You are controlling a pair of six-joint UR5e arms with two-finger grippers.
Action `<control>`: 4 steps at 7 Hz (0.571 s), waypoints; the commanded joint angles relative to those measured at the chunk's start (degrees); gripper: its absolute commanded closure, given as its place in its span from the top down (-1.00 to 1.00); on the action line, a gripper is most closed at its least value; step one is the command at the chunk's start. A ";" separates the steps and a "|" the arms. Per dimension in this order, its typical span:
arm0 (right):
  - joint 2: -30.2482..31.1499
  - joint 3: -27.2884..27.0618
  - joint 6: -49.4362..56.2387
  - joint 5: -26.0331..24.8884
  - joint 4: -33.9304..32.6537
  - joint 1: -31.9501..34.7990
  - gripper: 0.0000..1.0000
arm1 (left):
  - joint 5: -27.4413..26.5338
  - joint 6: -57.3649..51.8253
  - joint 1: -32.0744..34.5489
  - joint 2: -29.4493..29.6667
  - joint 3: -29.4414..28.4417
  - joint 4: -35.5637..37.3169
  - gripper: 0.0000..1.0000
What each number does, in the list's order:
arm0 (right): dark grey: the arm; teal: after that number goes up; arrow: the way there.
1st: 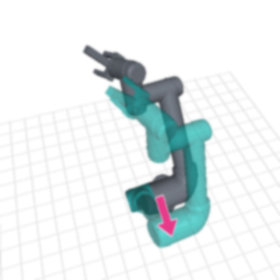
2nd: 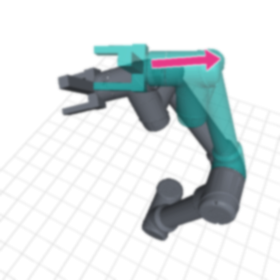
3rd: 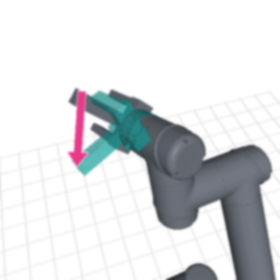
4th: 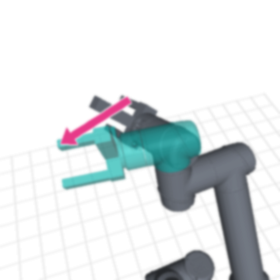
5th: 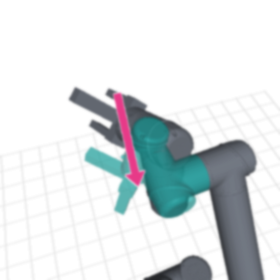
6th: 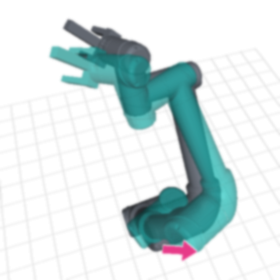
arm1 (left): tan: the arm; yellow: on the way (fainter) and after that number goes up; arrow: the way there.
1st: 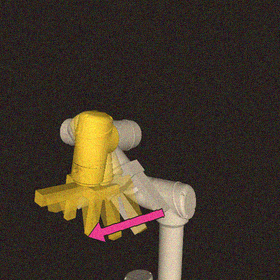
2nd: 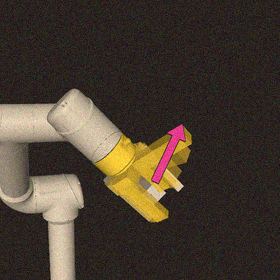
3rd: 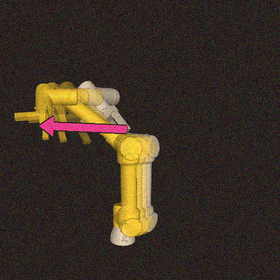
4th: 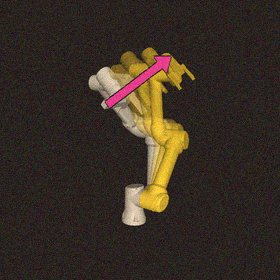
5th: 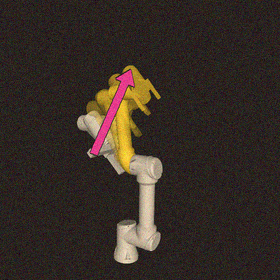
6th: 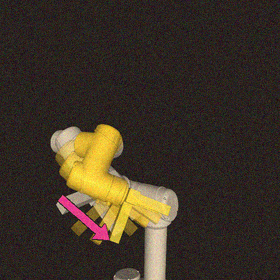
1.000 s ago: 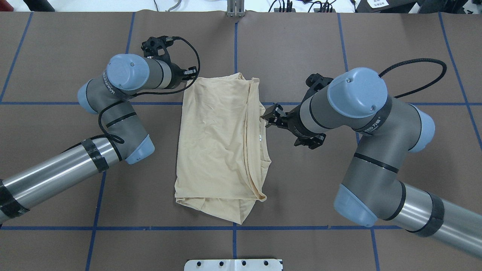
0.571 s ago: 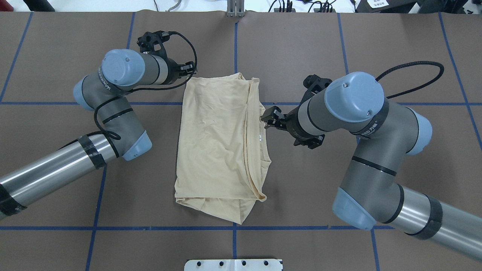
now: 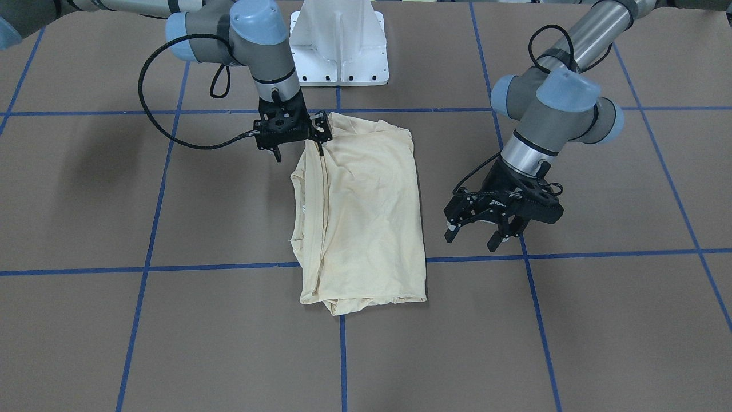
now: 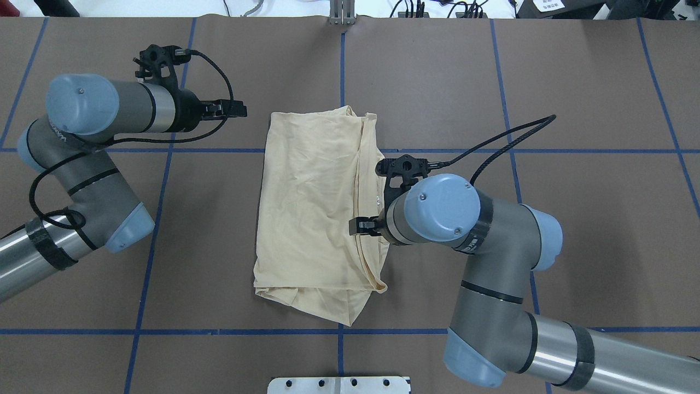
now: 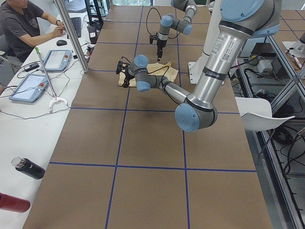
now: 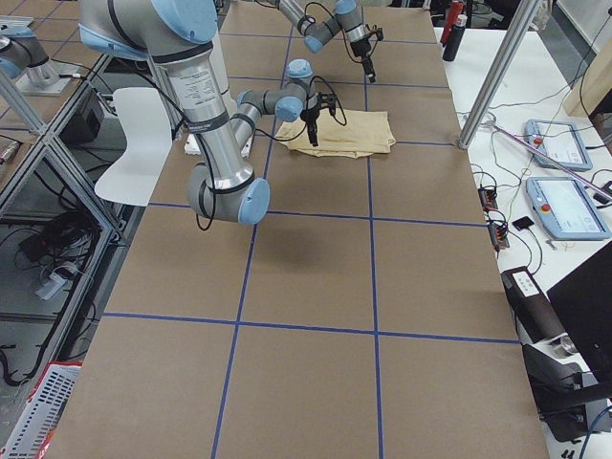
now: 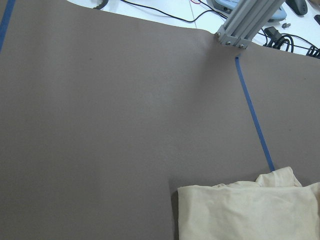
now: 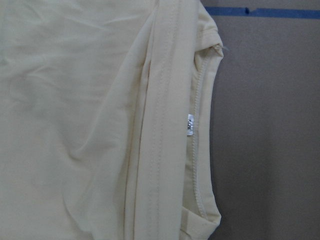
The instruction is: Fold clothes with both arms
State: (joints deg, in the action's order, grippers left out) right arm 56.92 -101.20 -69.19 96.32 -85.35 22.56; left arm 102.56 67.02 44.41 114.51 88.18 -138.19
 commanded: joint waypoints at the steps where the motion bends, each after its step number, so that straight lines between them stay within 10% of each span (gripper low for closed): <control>1: -4.96 7.56 4.66 -0.61 -1.58 -0.59 0.88 | 0.01 -0.05 -0.12 -1.40 0.15 -0.51 1.00; 4: -5.77 9.70 6.08 -0.43 -1.93 -0.59 0.45 | 0.01 -0.05 -0.20 -1.40 -0.20 -0.59 1.00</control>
State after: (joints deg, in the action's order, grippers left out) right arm 51.36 -92.14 -63.90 95.82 -87.05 21.99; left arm 102.57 66.97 44.23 113.15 88.04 -138.76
